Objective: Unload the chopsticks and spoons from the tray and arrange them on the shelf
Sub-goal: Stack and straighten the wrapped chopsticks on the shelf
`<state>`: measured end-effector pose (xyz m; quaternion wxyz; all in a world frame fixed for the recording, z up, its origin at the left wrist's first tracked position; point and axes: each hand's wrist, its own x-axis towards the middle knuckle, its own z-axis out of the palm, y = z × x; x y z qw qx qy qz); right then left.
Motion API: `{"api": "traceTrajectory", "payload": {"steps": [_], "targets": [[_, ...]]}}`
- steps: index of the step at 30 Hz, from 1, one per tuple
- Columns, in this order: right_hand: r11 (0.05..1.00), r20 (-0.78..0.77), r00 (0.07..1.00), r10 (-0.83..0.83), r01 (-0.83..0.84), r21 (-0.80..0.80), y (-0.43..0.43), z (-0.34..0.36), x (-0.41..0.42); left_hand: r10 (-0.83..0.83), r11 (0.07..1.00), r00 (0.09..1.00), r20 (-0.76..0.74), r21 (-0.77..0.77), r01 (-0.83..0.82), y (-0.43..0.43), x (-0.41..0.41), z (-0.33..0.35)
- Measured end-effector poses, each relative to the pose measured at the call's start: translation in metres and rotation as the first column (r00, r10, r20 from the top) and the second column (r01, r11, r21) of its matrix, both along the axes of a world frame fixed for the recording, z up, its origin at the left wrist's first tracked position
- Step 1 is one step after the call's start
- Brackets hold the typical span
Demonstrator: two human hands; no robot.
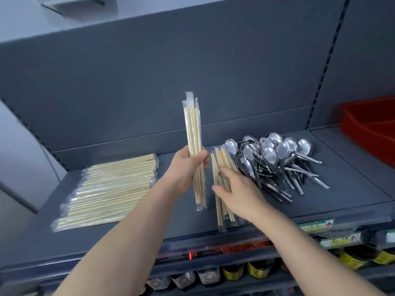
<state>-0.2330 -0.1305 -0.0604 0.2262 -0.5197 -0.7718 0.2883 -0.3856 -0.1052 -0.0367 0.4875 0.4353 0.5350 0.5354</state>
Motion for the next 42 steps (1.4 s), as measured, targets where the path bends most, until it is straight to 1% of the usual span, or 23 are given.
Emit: {"api": "traceTrajectory", "payload": {"steps": [1,2,3,4,6,8,12,13,17,19,21,24,26,29,32,35,38,39,40,42], "targets": [[0.992,-0.155,0.988,0.019,-0.038,-0.121,0.001,0.003,-0.008,-0.012,0.999,1.0,-0.001,0.05,0.012,-0.003,-0.002,0.003],[0.975,-0.282,0.959,0.018,-0.078,-0.206,0.002,0.004,-0.017,-0.013,0.997,1.0,0.001,0.081,0.013,-0.005,-0.004,0.007],[0.964,-0.362,0.932,0.008,-0.104,-0.246,0.002,0.004,-0.025,-0.017,0.994,1.0,0.006,0.105,0.016,-0.009,-0.006,0.01],[0.962,-0.398,0.917,-0.009,-0.101,-0.254,0.002,0.002,-0.031,-0.034,0.992,0.999,0.017,0.123,0.032,-0.012,-0.005,0.013],[0.977,-0.377,0.926,-0.028,-0.054,-0.205,0.002,-0.004,-0.04,-0.096,0.986,0.995,0.029,0.14,0.091,-0.016,-0.003,0.017],[0.988,-0.358,0.933,-0.031,-0.025,-0.15,0.001,-0.008,-0.045,-0.15,0.977,0.989,-0.016,0.152,0.151,-0.022,-0.002,0.02],[0.992,-0.339,0.941,-0.004,-0.039,-0.12,-0.001,-0.009,-0.047,-0.116,0.971,0.953,-0.28,0.17,0.168,-0.029,-0.004,0.025],[0.991,-0.338,0.941,-0.005,-0.04,-0.127,-0.001,-0.012,-0.047,-0.106,0.973,0.944,-0.312,0.163,0.163,-0.03,-0.005,0.025],[0.989,-0.35,0.936,-0.03,-0.022,-0.143,-0.005,-0.018,-0.05,-0.093,0.974,0.941,-0.326,0.168,0.154,-0.035,-0.008,0.025],[0.99,-0.321,0.947,-0.016,-0.03,-0.137,-0.008,-0.018,-0.053,-0.073,0.972,0.937,-0.341,0.188,0.144,-0.036,-0.008,0.025],[0.993,-0.304,0.953,-0.011,-0.025,-0.116,-0.011,-0.015,-0.057,-0.016,0.974,0.949,-0.314,0.208,0.086,-0.037,-0.01,0.027],[0.998,-0.215,0.976,0.032,-0.042,-0.043,-0.017,-0.01,-0.067,0.1,0.976,0.968,-0.23,0.213,-0.051,-0.043,-0.029,0.023],[0.996,-0.13,0.988,0.086,-0.089,-0.015,-0.024,-0.004,-0.076,0.207,0.963,0.969,-0.136,0.202,-0.177,-0.053,-0.048,0.019],[0.977,-0.017,0.977,0.211,-0.211,-0.034,-0.038,0.005,-0.103,0.397,0.909,0.918,-0.024,0.149,-0.389,-0.079,-0.094,0.014],[0.939,0.08,0.937,0.34,-0.334,-0.08,-0.052,0.001,-0.138,0.534,0.845,0.845,0.019,0.017,-0.535,-0.112,-0.145,0.0],[0.926,0.194,0.907,0.374,-0.377,-0.025,-0.063,-0.01,-0.176,0.652,0.757,0.756,0.066,-0.115,-0.643,-0.141,-0.197,-0.017],[0.926,0.307,0.894,0.326,-0.367,0.084,-0.072,-0.015,-0.203,0.678,0.729,0.734,0.037,-0.163,-0.665,-0.16,-0.235,-0.028],[0.924,0.341,0.889,0.307,-0.364,0.116,-0.075,-0.018,-0.21,0.681,0.721,0.733,-0.003,-0.175,-0.671,-0.165,-0.244,-0.031],[0.922,0.364,0.884,0.295,-0.364,0.135,-0.078,-0.021,-0.215,0.682,0.705,0.725,-0.094,-0.178,-0.686,-0.169,-0.252,-0.035],[0.919,0.389,0.872,0.296,-0.371,0.133,-0.082,-0.027,-0.225,0.618,0.703,0.701,-0.356,-0.148,-0.696,-0.176,-0.265,-0.044]]}}
